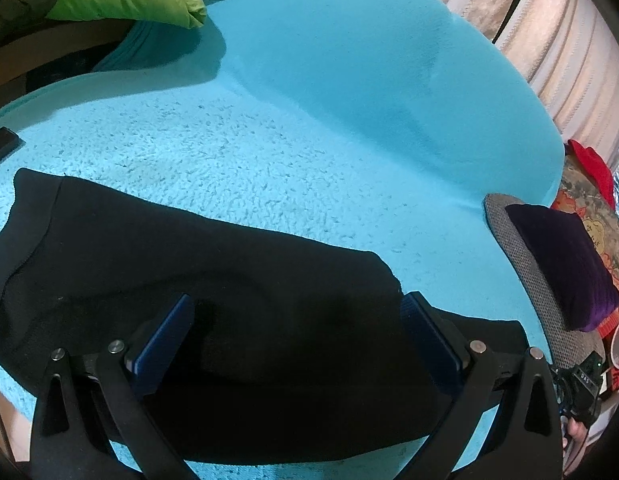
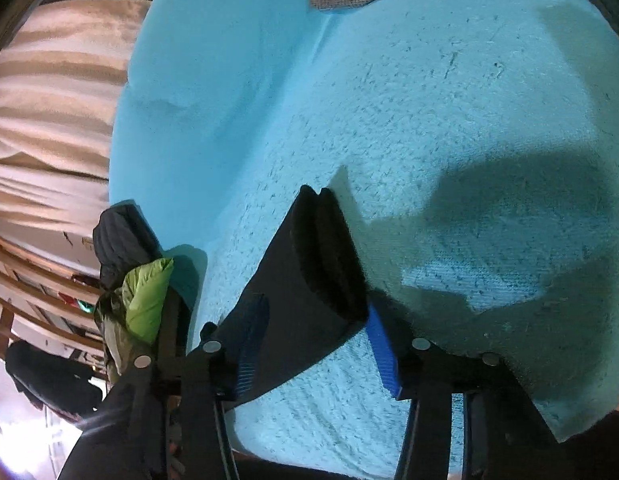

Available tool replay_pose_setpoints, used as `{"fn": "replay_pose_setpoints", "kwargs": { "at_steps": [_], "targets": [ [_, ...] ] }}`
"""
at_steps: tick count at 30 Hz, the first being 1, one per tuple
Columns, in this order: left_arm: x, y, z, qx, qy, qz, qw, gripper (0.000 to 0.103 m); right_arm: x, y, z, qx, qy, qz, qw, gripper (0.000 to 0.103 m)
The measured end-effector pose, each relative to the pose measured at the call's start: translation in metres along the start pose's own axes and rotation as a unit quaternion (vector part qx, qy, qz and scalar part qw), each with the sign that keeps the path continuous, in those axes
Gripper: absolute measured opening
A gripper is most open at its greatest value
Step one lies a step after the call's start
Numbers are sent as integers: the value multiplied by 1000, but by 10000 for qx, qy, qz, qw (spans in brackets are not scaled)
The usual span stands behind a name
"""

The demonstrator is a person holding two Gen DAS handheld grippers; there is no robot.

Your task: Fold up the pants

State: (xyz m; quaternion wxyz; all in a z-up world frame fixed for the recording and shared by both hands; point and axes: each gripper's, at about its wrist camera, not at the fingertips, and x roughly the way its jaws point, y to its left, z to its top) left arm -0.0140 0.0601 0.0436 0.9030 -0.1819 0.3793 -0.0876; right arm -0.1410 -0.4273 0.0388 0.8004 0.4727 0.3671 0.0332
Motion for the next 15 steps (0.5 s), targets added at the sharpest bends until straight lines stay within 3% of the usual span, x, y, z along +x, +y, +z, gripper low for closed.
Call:
{"fn": "replay_pose_setpoints", "kwargs": {
  "at_steps": [6,8,15],
  "targets": [
    [1,1,1,7,15,14,10000,103,-2,-10,-1,66,22,-70,10000,27],
    [1,1,1,0,15,15,10000,103,-2,-13,-2,91,26,-192,9998,17],
    [0,4,2,-16,-6,52,10000,103,-3,-14,-5,-25,-190,-305,9994,11]
  ]
}}
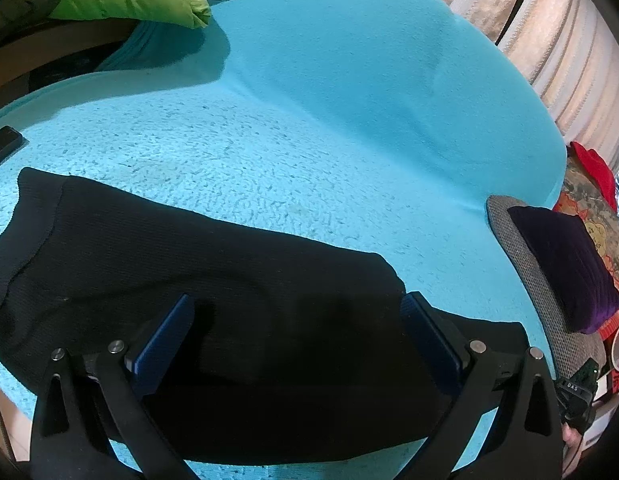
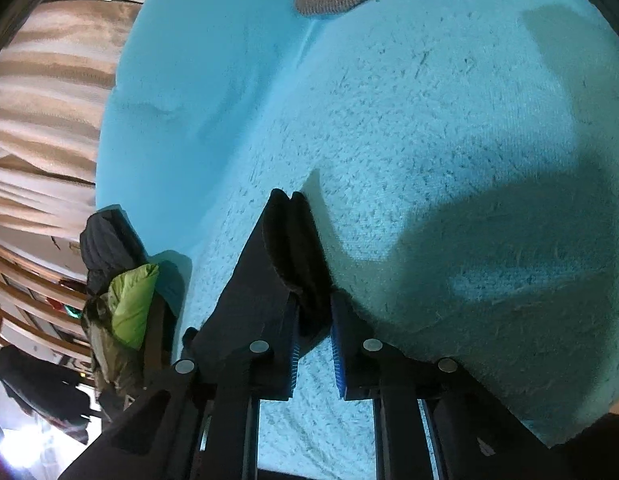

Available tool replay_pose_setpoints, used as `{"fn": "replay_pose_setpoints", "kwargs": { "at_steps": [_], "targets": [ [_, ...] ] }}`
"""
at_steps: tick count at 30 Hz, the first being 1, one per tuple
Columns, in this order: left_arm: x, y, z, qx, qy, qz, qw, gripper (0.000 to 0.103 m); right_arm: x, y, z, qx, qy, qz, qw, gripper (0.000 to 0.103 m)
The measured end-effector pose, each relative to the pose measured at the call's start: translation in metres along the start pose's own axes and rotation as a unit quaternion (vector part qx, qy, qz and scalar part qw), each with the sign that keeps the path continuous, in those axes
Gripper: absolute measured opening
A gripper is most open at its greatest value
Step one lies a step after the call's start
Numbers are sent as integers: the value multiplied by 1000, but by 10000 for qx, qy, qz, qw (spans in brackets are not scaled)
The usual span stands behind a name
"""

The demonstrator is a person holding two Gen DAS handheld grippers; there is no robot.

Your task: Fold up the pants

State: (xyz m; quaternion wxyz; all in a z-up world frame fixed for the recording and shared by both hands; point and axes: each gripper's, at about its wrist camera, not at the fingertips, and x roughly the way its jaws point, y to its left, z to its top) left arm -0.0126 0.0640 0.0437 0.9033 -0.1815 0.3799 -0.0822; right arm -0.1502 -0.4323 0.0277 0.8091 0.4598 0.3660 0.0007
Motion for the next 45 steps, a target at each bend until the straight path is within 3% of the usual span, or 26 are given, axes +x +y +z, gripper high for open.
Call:
{"fn": "replay_pose_setpoints", "kwargs": {
  "at_steps": [7,11,17,26,34,38,45],
  "targets": [
    [-1,12,0,-170,-85,248,9995,103,-3,1,-1,-72,-75,48,9999,10],
    [-1,22,1,-404,-34,49,9992,103,-11,15,-5,-466,-317,27,9984,9],
    [-5,31,3,-628,-87,-53,9980,103,-5,66,-23,-1378,-326,532,9885,8],
    [-17,40,9,-759,-320,144,9965,103,50,176,-99,-3172,304,975,9428,8],
    [-28,58,13,-894,-477,322,9943,103,92,243,-163,-4173,763,1140,8984,8],
    [-31,67,13,-1024,-522,382,9926,103,112,256,-192,-4499,974,978,8823,8],
    [-33,68,11,-1037,-532,381,9925,103,146,253,-216,-4907,1235,292,8621,9]
  ]
}}
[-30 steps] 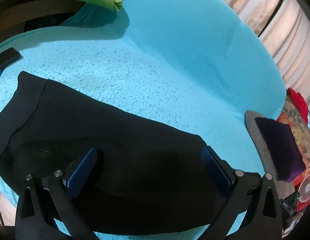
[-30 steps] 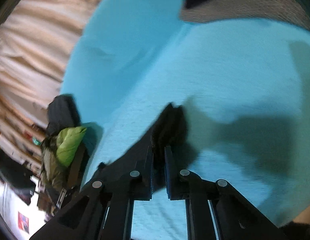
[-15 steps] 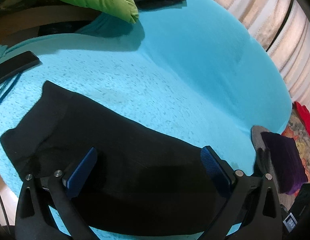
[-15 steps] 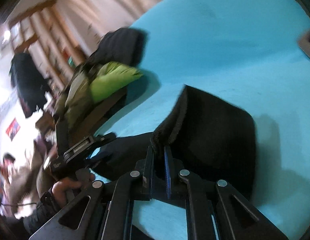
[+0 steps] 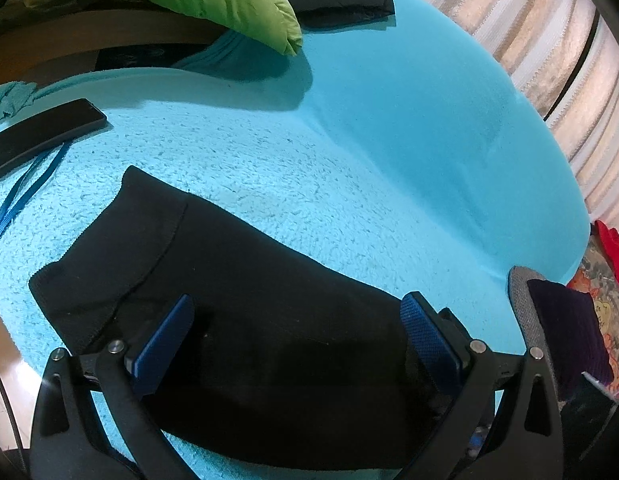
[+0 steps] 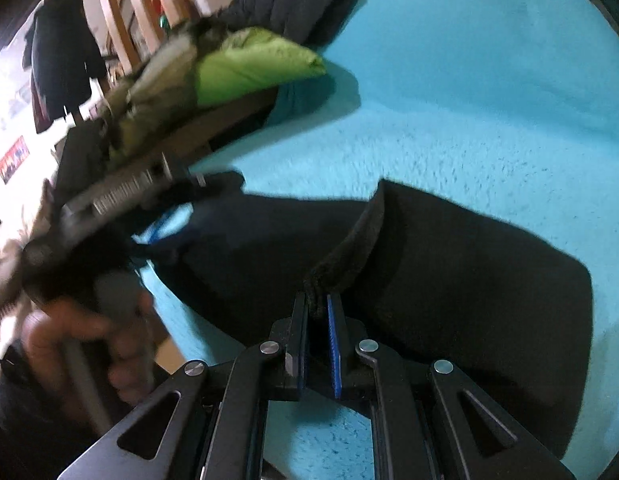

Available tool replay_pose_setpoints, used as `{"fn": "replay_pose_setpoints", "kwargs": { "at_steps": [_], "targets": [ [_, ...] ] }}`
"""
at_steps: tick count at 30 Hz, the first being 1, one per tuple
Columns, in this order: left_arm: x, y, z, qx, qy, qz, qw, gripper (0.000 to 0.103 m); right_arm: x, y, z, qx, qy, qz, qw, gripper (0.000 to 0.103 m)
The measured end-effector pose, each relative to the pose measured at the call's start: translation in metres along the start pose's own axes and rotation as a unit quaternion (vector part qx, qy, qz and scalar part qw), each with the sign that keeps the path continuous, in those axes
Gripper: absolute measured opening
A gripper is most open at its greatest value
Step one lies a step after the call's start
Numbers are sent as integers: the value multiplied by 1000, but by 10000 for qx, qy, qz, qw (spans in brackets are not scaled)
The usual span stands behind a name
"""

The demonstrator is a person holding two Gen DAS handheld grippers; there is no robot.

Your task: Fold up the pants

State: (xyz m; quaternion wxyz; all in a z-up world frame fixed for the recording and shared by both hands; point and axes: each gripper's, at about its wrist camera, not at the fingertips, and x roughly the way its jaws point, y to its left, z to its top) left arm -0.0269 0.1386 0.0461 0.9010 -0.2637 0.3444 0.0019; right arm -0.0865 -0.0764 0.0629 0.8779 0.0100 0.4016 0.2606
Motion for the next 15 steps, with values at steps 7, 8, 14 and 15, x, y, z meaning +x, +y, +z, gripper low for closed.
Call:
{"fn": "replay_pose_setpoints", "kwargs": {
  "at_steps": [7,8,14,15],
  "targets": [
    [0,-4,-1,50,-16,-13,10000,103,4,-2,-3,-48,30,331,9994,22],
    [0,-5,-2,39,-23,-45,10000,103,0,-3,-5,-45,-15,485,9988,27],
    [-7,-30,-8,425,-81,-997,9941,103,-59,-13,-21,-158,-558,734,9956,34],
    [-10,-38,-9,576,-86,-1254,9904,103,-72,-23,-25,-79,-707,545,9960,35]
  ]
}}
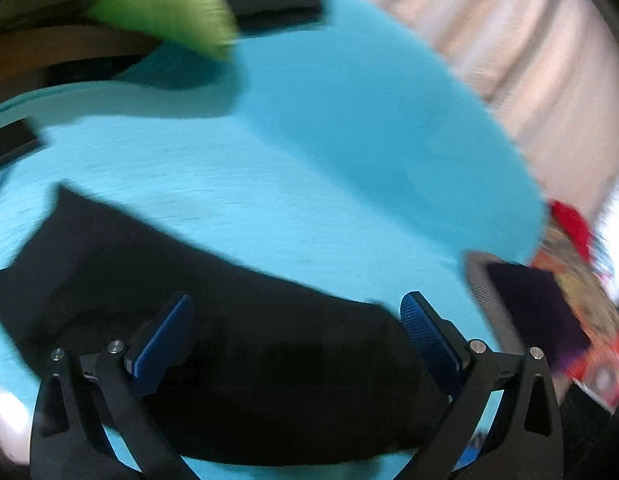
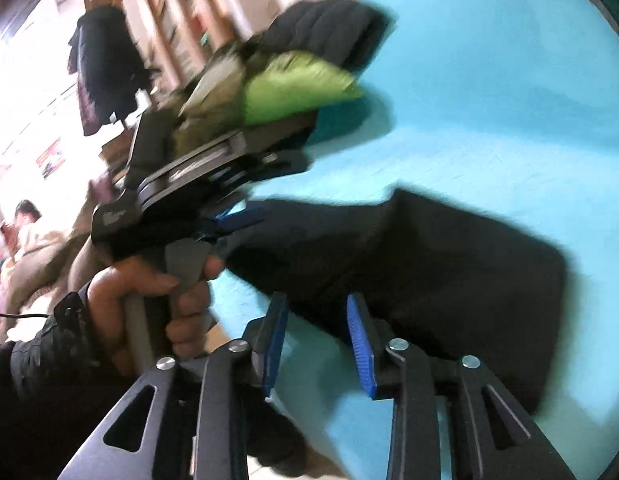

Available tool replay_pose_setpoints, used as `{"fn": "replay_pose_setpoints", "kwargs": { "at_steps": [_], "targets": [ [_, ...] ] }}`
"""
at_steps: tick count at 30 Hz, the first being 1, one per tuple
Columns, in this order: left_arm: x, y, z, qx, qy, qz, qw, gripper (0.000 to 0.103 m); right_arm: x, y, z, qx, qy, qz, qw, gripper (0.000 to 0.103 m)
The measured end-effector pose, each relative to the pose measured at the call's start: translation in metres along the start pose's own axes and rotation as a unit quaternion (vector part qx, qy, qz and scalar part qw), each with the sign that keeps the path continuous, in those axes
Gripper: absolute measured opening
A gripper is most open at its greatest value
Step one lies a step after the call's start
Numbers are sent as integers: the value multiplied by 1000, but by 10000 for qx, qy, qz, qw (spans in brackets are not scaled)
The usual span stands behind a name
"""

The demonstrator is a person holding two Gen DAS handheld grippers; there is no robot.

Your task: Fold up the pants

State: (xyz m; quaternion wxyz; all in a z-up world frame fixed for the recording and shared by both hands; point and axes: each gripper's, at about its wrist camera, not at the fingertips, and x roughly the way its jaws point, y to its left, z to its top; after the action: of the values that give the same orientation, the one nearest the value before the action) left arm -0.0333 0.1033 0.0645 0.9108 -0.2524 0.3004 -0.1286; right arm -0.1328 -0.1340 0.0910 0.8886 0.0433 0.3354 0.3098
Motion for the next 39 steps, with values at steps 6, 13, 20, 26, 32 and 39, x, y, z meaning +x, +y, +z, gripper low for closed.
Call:
{"fn": "replay_pose_setpoints", "kwargs": {
  "at_steps": [6,13,20,26,32,39],
  "targets": [
    [4,-62,-23,1430,168,-1356,9802,103,-58,-60,-18,435,-506,-1885,9798,39],
    [49,-74,-34,1738,1041,-1505,9676,0,-55,-68,-16,581,-446,-1610,9842,2],
    [67,-43,-42,1327,1486,-474,9788,1,-19,-74,-18,712,205,-1444,9867,0],
    [51,-38,-54,1238,1334,-301,9828,2,-16,-89,-22,1002,375,-1222,9867,0],
    [48,-35,-55,1107,1132,-304,9869,1,-20,-83,-18,853,356,-1295,9873,0],
    [73,-56,-30,1055,916,-385,9894,1,-6,-87,30,589,61,-1700,9837,4]
  ]
}}
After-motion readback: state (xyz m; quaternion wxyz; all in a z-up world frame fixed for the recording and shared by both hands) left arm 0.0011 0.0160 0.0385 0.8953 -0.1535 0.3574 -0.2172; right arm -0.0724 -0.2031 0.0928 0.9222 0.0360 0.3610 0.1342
